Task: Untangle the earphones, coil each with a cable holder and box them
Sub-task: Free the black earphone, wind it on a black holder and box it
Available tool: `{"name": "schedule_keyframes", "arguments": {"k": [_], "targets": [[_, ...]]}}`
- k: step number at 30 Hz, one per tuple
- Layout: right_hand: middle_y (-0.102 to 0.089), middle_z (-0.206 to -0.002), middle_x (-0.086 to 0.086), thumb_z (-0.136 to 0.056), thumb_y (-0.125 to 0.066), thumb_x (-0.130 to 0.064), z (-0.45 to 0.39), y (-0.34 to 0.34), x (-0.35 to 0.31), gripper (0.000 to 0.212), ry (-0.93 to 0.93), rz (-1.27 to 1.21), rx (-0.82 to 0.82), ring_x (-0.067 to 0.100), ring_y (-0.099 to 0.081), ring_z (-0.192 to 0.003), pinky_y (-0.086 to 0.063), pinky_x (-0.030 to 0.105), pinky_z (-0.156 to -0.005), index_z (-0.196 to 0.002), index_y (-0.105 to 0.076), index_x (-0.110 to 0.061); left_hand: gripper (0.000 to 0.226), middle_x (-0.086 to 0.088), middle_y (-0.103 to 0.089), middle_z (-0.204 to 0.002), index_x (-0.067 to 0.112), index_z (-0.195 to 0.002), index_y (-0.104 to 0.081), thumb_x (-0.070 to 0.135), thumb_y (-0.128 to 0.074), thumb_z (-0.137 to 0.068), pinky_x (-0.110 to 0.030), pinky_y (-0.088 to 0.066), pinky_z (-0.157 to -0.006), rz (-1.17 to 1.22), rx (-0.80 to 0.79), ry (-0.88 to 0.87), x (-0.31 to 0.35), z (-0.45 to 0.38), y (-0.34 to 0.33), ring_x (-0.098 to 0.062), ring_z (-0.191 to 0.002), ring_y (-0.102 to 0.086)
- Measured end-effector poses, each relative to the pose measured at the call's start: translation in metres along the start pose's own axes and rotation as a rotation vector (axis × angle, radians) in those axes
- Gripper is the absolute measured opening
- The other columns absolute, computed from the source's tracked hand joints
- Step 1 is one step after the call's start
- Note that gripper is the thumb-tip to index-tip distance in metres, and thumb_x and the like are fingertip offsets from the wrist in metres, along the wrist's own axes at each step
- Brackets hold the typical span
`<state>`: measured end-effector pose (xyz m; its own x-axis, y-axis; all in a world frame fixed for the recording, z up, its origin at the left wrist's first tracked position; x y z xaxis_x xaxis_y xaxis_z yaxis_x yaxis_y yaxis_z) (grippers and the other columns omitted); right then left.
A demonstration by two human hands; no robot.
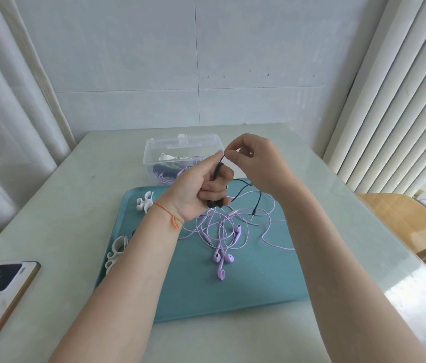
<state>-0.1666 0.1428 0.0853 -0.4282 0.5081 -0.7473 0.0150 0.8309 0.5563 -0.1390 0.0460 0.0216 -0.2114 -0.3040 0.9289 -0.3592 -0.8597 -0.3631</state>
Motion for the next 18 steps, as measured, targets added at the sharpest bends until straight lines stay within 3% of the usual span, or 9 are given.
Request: {"name": "schedule_keyframes", "arguments": {"k": [3,5,8,10,12,14,16,18], "targets": [[-0.051,-0.063,0.002,-0.092,-0.059,-0.02,-0.001,-0.003,0.004,0.011,-0.024,-0.038,-0.006,0.015,-0.041,-0.054,-0.035,0.026,-0.054,-0.086,-0.068,-0.018,0.039,0.007,-0.008,-0.049,0.017,-0.066,-0.058,0.036,-0.042,-0.096,-0.021,-0.041,-0.047,0.161,-0.01,-0.057,0.009,0.004,-0.005,-0.01,-0.039,-0.007],[-0.054,-0.061,-0.003,-0.093,-0.055,-0.017,0.001,-0.013,0.005,0.017,-0.053,-0.045,-0.097,0.014,-0.044,-0.048,-0.037,0.023,-0.05,-0.083,-0.067,-0.022,0.036,0.007,-0.008,-0.05,0.016,-0.07,-0.058,0.034,-0.041,-0.096,-0.02,-0.041,-0.047,0.306,-0.013,-0.108,0.015,0.004,-0.002,-0.01,-0.04,-0.008],[-0.058,-0.057,-0.005,-0.095,-0.049,-0.014,0.01,-0.029,0.006,0.025,-0.099,0.01,-0.281,0.013,-0.052,-0.047,-0.042,0.02,-0.049,-0.075,-0.064,-0.019,0.039,0.006,-0.02,-0.048,0.012,-0.078,-0.06,0.034,-0.037,-0.101,-0.023,-0.047,-0.054,0.521,0.006,-0.185,0.022,0.004,0.009,-0.009,-0.037,-0.019],[-0.062,-0.056,-0.006,-0.095,-0.048,-0.012,0.016,-0.041,0.008,0.026,-0.138,0.03,-0.391,0.013,-0.059,-0.05,-0.052,0.025,-0.057,-0.074,-0.063,-0.013,0.04,0.005,-0.032,-0.052,0.01,-0.083,-0.062,0.033,-0.036,-0.103,-0.027,-0.053,-0.065,0.613,0.042,-0.25,0.025,0.003,0.017,-0.009,-0.042,-0.032],[-0.067,-0.063,-0.001,-0.093,-0.048,-0.008,0.021,-0.053,0.011,0.022,-0.153,0.047,-0.489,0.016,-0.065,-0.056,-0.056,0.037,-0.072,-0.08,-0.065,-0.011,0.039,0.001,-0.049,-0.063,0.009,-0.09,-0.066,0.031,-0.037,-0.103,-0.032,-0.056,-0.078,0.644,0.093,-0.319,0.028,0.002,0.025,-0.013,-0.055,-0.052],[-0.069,-0.068,0.001,-0.091,-0.048,-0.008,0.025,-0.059,0.011,0.019,-0.152,0.079,-0.539,0.015,-0.067,-0.059,-0.055,0.041,-0.079,-0.088,-0.067,-0.009,0.037,-0.004,-0.067,-0.087,0.011,-0.099,-0.066,0.033,-0.037,-0.104,-0.036,-0.051,-0.091,0.583,0.137,-0.369,0.031,0.002,0.031,-0.02,-0.087,-0.067],[-0.07,-0.071,-0.001,-0.091,-0.049,-0.009,0.027,-0.06,0.011,0.018,-0.146,0.124,-0.561,0.011,-0.068,-0.058,-0.054,0.038,-0.082,-0.091,-0.067,-0.009,0.037,-0.004,-0.07,-0.109,0.016,-0.106,-0.064,0.035,-0.033,-0.104,-0.035,-0.044,-0.098,0.44,0.178,-0.4,0.032,0.002,0.035,-0.022,-0.111,-0.063],[-0.07,-0.071,-0.002,-0.091,-0.051,-0.011,0.028,-0.059,0.009,0.017,-0.14,0.153,-0.578,0.009,-0.067,-0.058,-0.053,0.033,-0.08,-0.092,-0.068,-0.01,0.037,-0.003,-0.069,-0.115,0.017,-0.112,-0.062,0.036,-0.03,-0.105,-0.034,-0.039,-0.098,0.264,0.252,-0.413,0.031,0.0,0.04,-0.021,-0.118,-0.06]]}}
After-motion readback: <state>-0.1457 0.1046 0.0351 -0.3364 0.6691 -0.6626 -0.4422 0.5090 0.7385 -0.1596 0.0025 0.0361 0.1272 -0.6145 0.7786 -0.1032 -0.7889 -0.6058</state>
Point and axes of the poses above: each hand's wrist, its own z-axis away from the middle knuckle, its own y-axis out of the back of the hand, x = y × z, the point moved 8 cm from there along -z, towards the middle knuckle
